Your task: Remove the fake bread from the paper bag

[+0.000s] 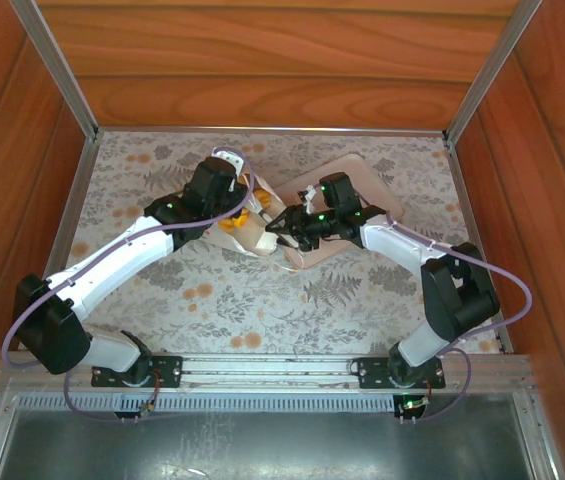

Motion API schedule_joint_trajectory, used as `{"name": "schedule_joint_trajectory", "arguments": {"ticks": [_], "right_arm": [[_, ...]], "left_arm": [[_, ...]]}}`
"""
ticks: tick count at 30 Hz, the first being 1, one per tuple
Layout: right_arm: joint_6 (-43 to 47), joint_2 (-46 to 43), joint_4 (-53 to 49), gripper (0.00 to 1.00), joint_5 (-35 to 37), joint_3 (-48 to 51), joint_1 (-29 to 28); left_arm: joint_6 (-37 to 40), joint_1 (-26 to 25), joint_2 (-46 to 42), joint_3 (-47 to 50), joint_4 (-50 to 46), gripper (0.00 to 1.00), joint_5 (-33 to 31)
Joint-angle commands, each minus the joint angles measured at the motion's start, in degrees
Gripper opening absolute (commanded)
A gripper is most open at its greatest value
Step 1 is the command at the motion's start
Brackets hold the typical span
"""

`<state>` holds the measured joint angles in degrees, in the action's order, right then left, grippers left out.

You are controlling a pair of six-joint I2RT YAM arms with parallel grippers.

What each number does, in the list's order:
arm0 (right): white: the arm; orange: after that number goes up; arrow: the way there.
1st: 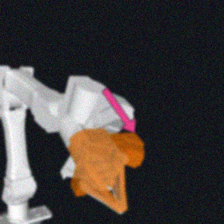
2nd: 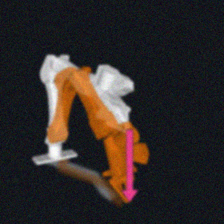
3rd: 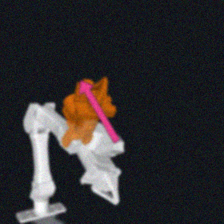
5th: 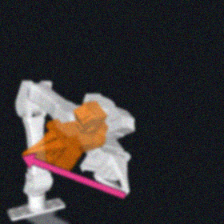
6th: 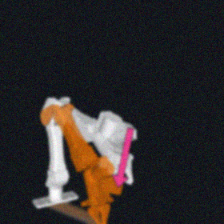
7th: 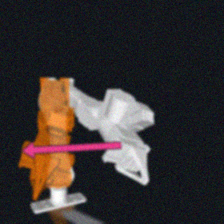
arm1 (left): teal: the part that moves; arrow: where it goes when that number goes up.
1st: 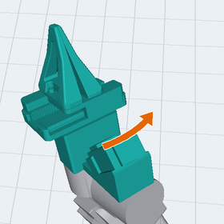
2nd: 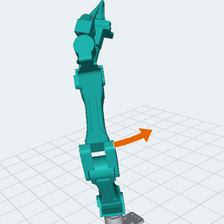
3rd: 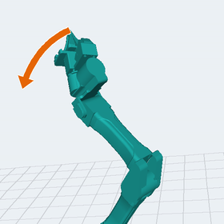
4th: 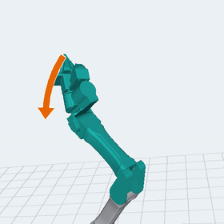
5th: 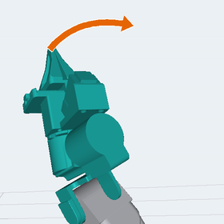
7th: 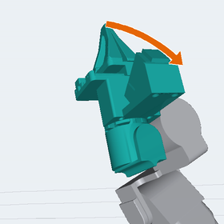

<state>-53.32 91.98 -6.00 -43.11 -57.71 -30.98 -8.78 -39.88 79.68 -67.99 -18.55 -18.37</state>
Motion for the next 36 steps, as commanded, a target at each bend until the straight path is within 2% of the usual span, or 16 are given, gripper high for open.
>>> {"name": "schedule_joint_trajectory", "arguments": {"ticks": [1, 8, 12, 15, 19, 27, 36], "right_arm": [[-1.5, 1.4, 4.2, 0.62, -0.5, -1.3, 0.5], [-1.5, 2.0, 4.5, 0.62, 1.8, -1.7, 0.5], [-1.2, 2.8, 5.5, 0.56, 1.7, -2.2, 0.5], [-0.8, 2.8, 6.4, 0.39, 1.6, -2.2, 0.5], [0.4, 2.8, 6.0, 0.26, 1.4, -2.3, 0.3], [4.7, -2.0, 0.4, 0.28, 1.6, -1.7, -0.7], [8.9, -11.1, -8.3, 0.29, 3.0, 0.5, -1.8]], "left_arm": [[-0.4, -0.4, -2.2, 0.2, 3.6, 0.00, 0.9], [-0.5, -0.4, -2.5, 0.3, 3.7, 0.00, 1.2], [-0.5, -0.3, -2.6, 0.4, 3.9, 0.00, 1.3], [-0.6, -0.4, -2.5, 0.7, 4.4, 0.00, 1.2], [-1.1, -0.4, -1.8, 0.7, 4.8, 0.00, 0.1], [-3.2, -0.3, -1.0, 1.0, 7.2, 0.00, -3.9], [-5.6, -0.2, -1.0, 1.0, 10.7, 0.00, -9.6]]}}
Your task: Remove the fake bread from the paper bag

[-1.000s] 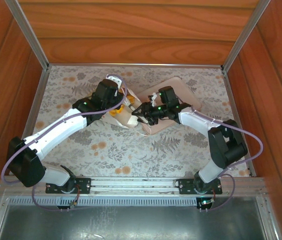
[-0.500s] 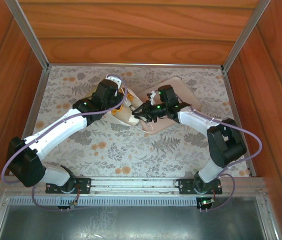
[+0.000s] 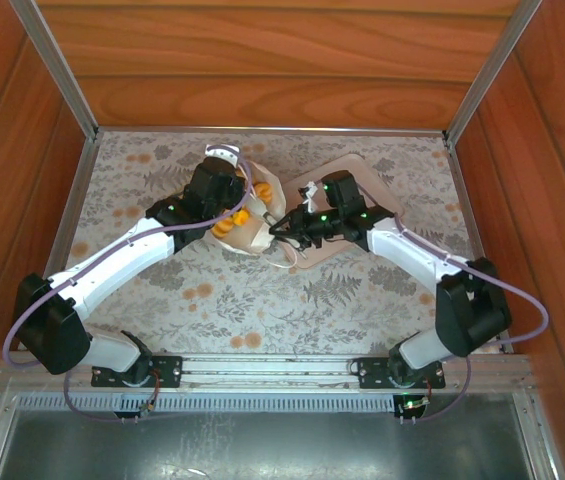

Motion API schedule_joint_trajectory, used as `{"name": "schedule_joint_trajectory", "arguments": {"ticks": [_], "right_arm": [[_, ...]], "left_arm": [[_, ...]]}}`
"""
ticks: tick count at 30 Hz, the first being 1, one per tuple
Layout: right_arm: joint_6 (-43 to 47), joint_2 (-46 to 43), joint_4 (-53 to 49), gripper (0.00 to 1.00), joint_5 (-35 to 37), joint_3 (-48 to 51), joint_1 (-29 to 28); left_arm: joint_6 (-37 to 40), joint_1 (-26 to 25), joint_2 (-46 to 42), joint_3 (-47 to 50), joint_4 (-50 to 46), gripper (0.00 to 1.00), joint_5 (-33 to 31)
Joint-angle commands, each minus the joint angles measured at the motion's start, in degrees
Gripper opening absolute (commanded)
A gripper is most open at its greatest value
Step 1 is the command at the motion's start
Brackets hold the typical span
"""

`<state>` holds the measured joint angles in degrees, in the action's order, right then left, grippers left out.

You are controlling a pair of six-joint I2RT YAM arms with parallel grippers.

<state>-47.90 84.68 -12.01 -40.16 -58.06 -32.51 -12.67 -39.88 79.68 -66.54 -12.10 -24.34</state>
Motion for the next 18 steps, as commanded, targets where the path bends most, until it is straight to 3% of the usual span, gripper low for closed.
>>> {"name": "schedule_joint_trajectory", "arguments": {"ticks": [1, 10, 18], "right_arm": [[3.7, -4.8, -2.9, 0.28, 0.3, 1.2, -0.3], [6.5, -10.5, -9.5, 0.28, 4.9, 0.9, -0.6], [6.8, -6.4, -8.2, 0.28, 4.1, -1.3, -1.0]], "left_arm": [[-1.7, -0.2, -0.7, -0.7, 4.4, 0.00, -4.1], [-2.5, -0.1, 0.7, -0.4, 5.2, 0.00, -6.1], [-2.7, -0.4, -1.5, 1.6, 5.7, 0.00, -3.4]]}}
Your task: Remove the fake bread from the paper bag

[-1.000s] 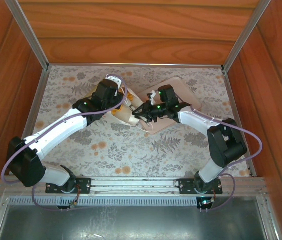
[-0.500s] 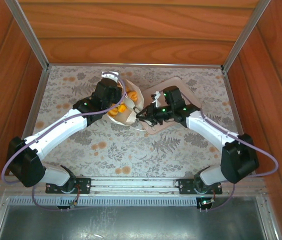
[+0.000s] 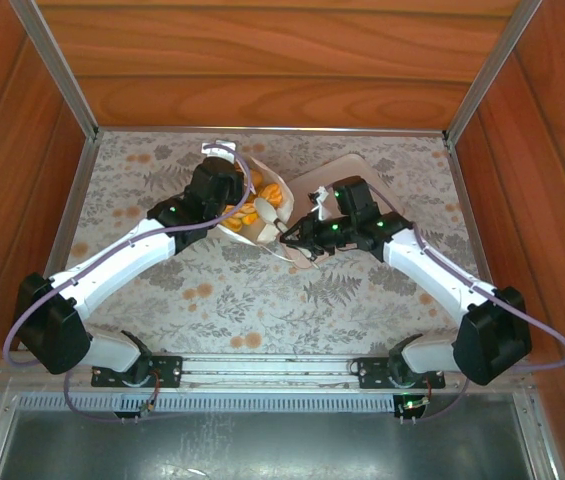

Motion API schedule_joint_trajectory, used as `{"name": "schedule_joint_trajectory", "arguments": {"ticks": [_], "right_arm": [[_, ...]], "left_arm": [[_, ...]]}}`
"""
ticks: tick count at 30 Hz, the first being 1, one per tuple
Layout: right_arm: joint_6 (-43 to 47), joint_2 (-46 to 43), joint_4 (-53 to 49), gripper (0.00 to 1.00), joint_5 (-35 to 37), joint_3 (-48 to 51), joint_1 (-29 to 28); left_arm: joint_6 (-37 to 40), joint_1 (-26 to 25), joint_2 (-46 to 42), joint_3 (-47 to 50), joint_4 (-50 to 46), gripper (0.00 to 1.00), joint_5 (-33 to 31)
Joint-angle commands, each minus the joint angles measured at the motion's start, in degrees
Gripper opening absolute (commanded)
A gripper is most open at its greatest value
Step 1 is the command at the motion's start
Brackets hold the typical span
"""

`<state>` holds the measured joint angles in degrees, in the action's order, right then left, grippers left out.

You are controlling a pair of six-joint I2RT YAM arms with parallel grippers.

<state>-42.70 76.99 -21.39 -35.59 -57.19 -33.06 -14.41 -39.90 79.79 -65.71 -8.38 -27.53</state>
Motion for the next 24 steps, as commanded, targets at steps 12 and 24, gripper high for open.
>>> {"name": "schedule_joint_trajectory", "arguments": {"ticks": [12, 24], "right_arm": [[2.5, 12.8, 4.1, 0.27, -3.7, -10.2, -1.0], [1.3, 14.6, 0.7, 0.26, -6.0, -12.8, -1.5]], "left_arm": [[1.1, -2.4, -0.9, 0.9, 1.3, 0.00, -6.3], [-1.0, -1.3, 5.0, 0.3, 4.2, 0.00, -8.1]]}}
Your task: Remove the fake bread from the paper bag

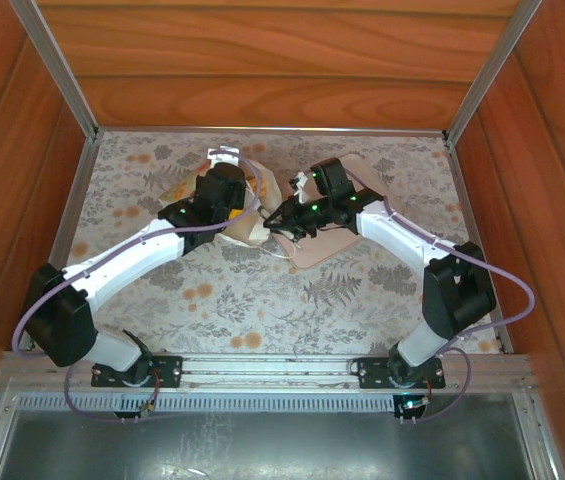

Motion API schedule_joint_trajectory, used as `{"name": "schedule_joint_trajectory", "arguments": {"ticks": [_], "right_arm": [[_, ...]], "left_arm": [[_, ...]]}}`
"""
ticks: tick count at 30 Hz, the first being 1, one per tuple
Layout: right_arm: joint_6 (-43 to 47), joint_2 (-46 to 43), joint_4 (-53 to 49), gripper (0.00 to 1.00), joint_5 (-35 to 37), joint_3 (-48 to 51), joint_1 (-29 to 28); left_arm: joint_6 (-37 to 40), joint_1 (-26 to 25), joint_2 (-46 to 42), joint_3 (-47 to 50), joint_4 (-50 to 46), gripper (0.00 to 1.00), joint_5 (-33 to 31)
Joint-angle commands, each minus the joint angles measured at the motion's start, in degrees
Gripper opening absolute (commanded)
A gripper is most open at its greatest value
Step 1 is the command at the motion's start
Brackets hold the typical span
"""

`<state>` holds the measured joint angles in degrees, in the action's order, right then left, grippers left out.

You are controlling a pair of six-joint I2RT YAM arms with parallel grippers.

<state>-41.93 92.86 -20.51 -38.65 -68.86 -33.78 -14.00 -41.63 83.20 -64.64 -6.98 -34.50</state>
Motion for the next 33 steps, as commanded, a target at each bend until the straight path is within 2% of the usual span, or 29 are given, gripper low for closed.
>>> {"name": "schedule_joint_trajectory", "arguments": {"ticks": [1, 9, 18, 33], "right_arm": [[0.4, -1.7, 0.0, 0.26, -3.3, -0.8, -0.9], [1.5, -5.0, -3.4, 0.27, -3.0, -0.5, -2.1], [2.5, -8.0, -10.3, 0.26, 1.6, -0.4, -2.0], [2.6, -13.7, -15.9, 0.25, 6.7, -1.4, -0.3]], "left_arm": [[-1.7, 0.6, 2.1, -0.9, 3.2, 0.00, -0.9], [-3.0, 1.8, 3.6, -1.2, 3.8, 0.00, -0.5], [-3.5, 3.0, 1.1, 0.0, 3.7, 0.00, 0.5], [-3.1, 3.1, -2.6, 1.3, 3.6, 0.00, 1.2]]}}
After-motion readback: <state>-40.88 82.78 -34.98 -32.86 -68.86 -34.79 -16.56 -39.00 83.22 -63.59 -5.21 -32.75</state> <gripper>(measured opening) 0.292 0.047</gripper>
